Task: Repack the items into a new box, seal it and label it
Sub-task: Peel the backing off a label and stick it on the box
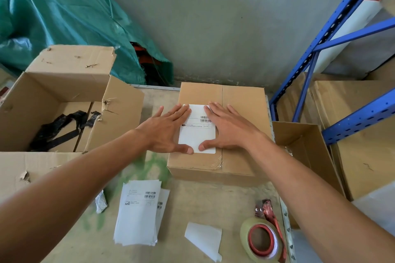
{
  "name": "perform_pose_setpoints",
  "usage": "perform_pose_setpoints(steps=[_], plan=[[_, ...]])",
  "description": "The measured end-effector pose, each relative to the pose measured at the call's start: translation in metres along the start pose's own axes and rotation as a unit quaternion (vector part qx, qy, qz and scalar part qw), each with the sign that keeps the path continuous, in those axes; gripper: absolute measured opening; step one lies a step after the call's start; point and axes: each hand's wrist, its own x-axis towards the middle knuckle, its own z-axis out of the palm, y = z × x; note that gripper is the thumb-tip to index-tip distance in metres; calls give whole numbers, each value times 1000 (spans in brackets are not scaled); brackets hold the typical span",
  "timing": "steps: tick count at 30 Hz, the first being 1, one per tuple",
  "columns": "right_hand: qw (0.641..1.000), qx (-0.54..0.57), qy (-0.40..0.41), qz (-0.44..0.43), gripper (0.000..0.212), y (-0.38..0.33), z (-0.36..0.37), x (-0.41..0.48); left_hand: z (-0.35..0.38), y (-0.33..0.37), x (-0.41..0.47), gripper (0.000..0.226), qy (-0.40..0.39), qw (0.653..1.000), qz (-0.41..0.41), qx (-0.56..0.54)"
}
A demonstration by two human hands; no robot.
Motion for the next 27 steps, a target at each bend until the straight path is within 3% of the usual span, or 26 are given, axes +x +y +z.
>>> perform_pose_setpoints(steps=[6,15,27], plan=[[999,8,-41,23,142,4,-10,-3,-3,-1,4,144,-22,999,-12,-35],[997,44,-59,26,146,8,-11,2,-4,3,4,144,-17,999,-12,-35],[997,63,-32,28,135,4,-17,1,-2,5,3,139,-27,998,-16,-47]])
